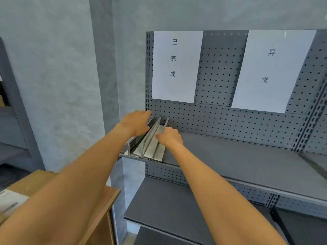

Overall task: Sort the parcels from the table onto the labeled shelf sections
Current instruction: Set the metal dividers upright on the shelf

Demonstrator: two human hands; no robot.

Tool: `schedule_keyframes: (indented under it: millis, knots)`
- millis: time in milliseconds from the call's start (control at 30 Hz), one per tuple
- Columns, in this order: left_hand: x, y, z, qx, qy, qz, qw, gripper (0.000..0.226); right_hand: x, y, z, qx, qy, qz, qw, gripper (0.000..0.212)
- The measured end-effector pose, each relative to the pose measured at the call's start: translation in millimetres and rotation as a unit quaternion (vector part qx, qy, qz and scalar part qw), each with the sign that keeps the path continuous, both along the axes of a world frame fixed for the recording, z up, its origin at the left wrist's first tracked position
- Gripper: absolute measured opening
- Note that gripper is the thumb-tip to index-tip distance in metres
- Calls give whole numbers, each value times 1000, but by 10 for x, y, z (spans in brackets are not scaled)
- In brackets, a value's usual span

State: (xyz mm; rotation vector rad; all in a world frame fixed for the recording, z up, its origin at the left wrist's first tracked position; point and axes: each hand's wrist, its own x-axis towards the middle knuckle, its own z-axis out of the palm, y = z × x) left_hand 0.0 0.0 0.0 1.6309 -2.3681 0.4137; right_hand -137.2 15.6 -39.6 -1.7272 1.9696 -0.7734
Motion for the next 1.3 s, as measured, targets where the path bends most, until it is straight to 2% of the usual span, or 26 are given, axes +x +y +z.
schedule_keyframes:
  millis: [133, 267, 400, 600, 667, 733, 900, 967, 1067, 1167, 1300]
  knots:
    - [65, -87, -18, -3, -7, -25, 1000, 52, 111, -26, -50, 38, -36, -33, 998, 29]
    - [141, -179, -72, -5, -7, -45, 999, 47, 229, -35, -84, 56, -61, -55, 995, 25]
    - [194, -238, -120, -8, 4, -59, 998, 48, 229, -39, -79, 67, -58, -70, 994, 13]
    - [191, -272, -135, 3, 15, -82, 997, 52, 130, 2, -90, 38, -25, -90, 995, 27]
    - [162, -270, -129, 6, 17, -83, 996, 52, 54, 24, -101, 28, -8, -97, 995, 21]
    - [126, -274, -128, 6, 17, -90, 996, 51, -24, 49, -121, 16, 19, -106, 994, 6]
    - [10, -270, -98, 4, 20, -112, 993, 47, -200, 121, -174, -4, 52, -126, 991, 29]
    - [-67, -257, -83, 1, 24, -121, 992, 45, -324, 167, -196, -11, 43, -136, 990, 28]
    - [-232, -229, -80, 1, 32, -146, 989, 45, -523, 278, -196, -32, 43, -153, 987, 9]
    - [-455, -182, -82, 0, 28, -176, 984, 48, -742, 401, -158, -44, 49, -181, 981, 22]
    - [-797, -88, -72, -1, 25, -212, 977, 49, -1075, 625, -69, -53, 73, -220, 971, 20]
